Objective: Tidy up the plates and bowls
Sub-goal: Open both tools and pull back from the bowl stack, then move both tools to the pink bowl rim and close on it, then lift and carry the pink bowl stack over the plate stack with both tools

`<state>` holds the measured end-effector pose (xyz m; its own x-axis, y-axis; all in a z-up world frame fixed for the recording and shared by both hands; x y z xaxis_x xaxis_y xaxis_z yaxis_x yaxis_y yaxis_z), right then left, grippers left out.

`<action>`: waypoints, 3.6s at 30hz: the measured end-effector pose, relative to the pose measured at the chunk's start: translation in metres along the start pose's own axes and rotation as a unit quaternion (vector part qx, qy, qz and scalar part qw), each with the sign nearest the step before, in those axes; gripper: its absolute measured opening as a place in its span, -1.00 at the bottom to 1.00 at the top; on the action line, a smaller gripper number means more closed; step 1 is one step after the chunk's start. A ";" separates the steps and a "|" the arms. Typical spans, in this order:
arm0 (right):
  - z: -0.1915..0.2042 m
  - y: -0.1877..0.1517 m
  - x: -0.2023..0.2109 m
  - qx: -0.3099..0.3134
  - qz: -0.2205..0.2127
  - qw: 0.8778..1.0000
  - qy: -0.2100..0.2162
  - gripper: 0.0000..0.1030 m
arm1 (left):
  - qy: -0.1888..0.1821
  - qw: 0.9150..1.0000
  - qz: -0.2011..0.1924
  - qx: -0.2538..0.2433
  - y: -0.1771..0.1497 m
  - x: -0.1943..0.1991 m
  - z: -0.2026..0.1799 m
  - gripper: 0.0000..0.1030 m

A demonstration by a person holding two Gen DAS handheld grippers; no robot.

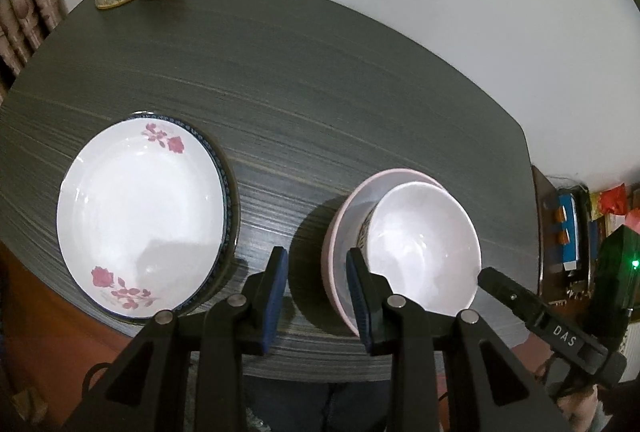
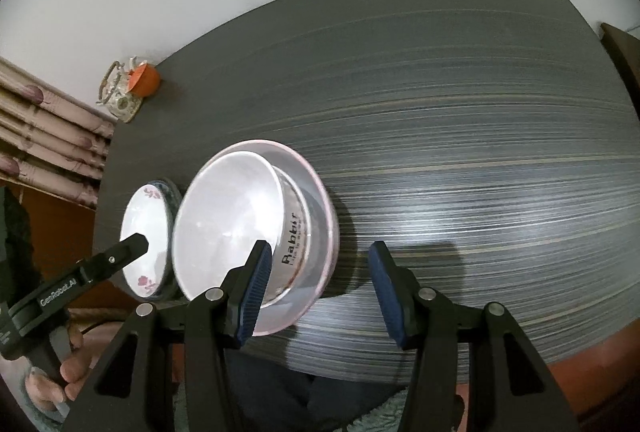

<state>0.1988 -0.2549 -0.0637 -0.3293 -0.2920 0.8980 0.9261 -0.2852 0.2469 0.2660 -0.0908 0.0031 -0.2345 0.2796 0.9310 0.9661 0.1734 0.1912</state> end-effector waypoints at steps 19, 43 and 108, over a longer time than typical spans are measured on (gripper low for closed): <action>-0.010 0.002 0.004 -0.010 0.007 1.000 -0.025 -0.06 | 0.009 0.999 0.047 0.023 0.000 -0.013 0.008 -0.33; -0.010 0.002 -0.038 -0.005 0.044 0.998 -0.051 -0.26 | 0.013 0.996 0.077 0.045 0.006 -0.054 0.006 -0.33; 0.004 -0.005 -0.046 0.030 0.029 0.998 -0.048 -0.76 | 0.020 0.998 0.055 0.001 0.010 -0.057 -0.016 -0.89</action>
<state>0.2098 -0.2364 -0.1049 -0.2582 -0.2161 0.9416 0.9534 -0.2142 0.2123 0.2904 -0.1205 -0.0428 -0.1229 0.2599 0.9578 0.9855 0.1459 0.0868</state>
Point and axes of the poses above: each gripper's, at about its wrist camera, not at the fingertips, and x roughly against the way its jaws point, z to its left, y to its top, the point moved 3 cm from there along -x, roughly the way its jaws point, and after that the axes turned 4 degrees about -x, right-handed, at the moved point
